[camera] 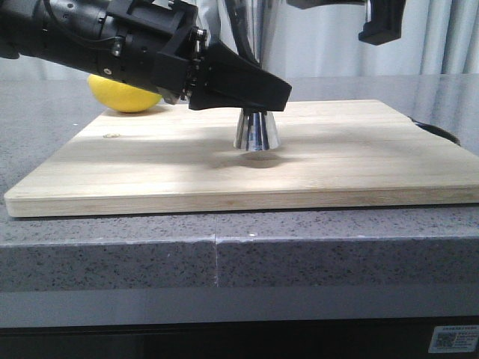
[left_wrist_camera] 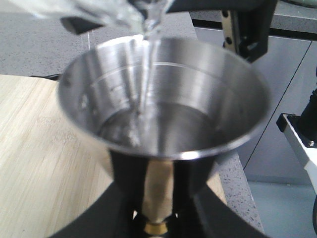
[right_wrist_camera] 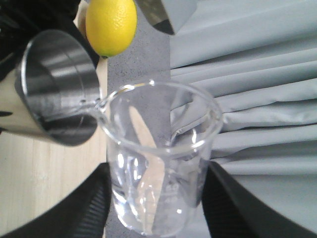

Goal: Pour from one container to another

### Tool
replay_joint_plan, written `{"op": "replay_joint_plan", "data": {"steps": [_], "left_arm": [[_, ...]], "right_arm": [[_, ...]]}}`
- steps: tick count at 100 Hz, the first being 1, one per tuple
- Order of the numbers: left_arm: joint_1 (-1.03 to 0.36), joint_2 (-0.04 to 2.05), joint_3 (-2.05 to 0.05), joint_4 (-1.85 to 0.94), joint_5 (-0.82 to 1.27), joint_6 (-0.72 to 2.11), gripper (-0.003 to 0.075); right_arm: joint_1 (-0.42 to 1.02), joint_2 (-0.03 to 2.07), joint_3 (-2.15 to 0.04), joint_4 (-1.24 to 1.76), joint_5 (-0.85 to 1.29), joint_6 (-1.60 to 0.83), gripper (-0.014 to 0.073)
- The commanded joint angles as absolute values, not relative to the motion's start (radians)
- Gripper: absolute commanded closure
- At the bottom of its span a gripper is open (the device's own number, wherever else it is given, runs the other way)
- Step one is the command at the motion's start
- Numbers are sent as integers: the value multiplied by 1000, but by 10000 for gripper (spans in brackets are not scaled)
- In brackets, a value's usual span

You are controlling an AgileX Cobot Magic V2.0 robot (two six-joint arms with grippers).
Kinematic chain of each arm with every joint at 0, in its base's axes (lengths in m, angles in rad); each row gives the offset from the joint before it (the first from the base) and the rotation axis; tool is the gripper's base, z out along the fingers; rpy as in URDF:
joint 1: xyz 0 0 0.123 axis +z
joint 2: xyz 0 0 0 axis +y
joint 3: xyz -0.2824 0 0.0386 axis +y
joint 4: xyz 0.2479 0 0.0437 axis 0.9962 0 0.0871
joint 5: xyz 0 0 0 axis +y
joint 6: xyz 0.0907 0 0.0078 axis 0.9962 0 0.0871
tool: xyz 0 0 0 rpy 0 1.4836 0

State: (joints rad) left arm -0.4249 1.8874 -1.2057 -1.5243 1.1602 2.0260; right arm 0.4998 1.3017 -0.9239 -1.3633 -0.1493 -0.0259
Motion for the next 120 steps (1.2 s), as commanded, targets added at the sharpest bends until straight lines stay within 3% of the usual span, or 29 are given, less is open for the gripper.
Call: {"op": "replay_joint_plan", "data": {"steps": [1, 120], "left_arm": [[-431, 1828, -1234, -1592, 1250, 2026, 731], [-431, 1828, -1234, -1592, 1250, 2026, 731]], "right_arm": [[500, 1262, -961, -1364, -160, -25, 275], [501, 1262, -978, -1434, -150, -25, 275]]}}
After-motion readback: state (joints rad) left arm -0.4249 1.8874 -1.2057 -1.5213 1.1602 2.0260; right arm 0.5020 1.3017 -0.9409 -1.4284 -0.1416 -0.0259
